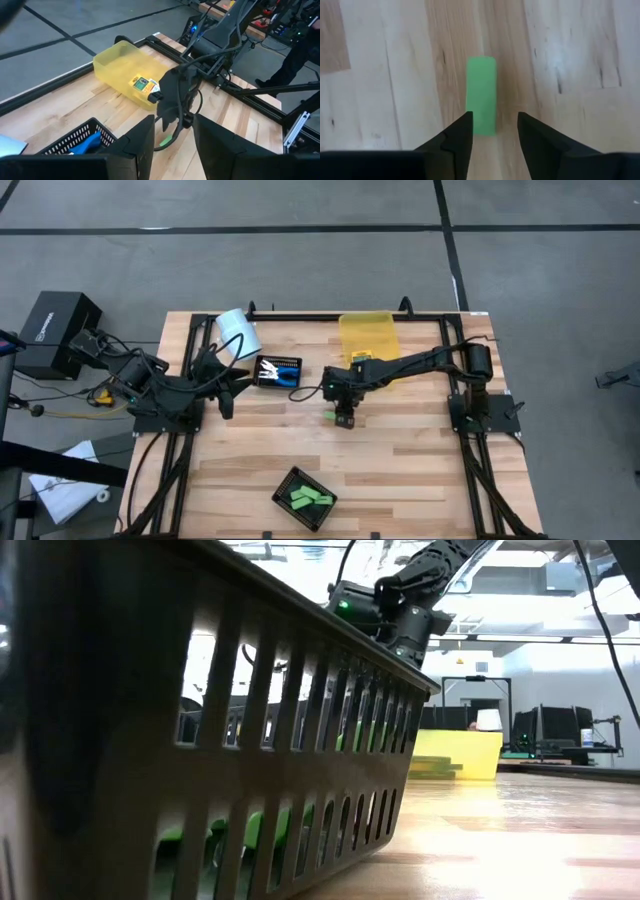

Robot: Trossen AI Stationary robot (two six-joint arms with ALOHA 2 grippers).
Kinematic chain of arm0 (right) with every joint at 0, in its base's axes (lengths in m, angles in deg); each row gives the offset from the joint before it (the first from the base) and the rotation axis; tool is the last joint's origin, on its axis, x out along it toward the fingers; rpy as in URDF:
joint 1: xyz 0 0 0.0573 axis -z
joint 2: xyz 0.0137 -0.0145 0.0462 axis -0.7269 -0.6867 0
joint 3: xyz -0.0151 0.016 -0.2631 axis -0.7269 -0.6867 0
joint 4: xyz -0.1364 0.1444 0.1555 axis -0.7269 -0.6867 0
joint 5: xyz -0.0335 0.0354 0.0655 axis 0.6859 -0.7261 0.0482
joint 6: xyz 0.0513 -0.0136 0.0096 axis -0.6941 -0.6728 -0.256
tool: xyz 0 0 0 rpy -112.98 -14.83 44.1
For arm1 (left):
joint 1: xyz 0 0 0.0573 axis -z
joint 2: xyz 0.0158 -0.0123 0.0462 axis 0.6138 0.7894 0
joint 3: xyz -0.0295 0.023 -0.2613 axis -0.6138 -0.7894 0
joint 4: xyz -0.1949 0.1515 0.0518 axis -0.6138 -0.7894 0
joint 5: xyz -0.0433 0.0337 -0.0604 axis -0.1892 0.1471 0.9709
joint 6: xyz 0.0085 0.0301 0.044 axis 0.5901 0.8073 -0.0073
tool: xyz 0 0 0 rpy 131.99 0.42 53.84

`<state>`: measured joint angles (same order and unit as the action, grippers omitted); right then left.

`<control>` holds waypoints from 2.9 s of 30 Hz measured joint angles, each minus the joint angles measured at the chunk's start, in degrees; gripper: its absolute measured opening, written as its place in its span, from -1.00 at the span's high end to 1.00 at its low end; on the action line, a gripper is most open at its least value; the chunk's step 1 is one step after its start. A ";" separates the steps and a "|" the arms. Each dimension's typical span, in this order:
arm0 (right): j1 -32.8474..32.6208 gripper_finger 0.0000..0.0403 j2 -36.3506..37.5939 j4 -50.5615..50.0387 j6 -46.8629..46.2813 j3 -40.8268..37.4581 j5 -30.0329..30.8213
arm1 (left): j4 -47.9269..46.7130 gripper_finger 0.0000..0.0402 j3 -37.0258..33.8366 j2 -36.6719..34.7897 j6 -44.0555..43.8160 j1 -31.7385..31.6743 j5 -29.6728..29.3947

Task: Pick & Place School Supplies
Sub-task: Put the green eraser into the bottom black bin

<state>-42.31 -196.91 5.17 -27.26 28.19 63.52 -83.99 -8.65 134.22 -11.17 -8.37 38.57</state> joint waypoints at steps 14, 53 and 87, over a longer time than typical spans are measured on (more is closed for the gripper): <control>-1.24 0.28 -0.22 1.20 -4.01 1.50 -3.75 | 0.73 0.35 0.01 0.00 0.02 0.00 0.02; 11.96 0.99 -0.20 -16.34 -3.36 5.33 6.99 | 2.66 0.35 0.00 -0.02 -0.13 0.00 2.12; 3.61 0.57 -0.20 -11.44 -10.92 11.89 0.75 | 11.07 0.35 -17.75 0.52 13.46 -8.37 17.06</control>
<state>-38.70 -197.11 -6.27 -38.18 40.08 64.26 -72.92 -26.40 134.74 2.29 -16.74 55.63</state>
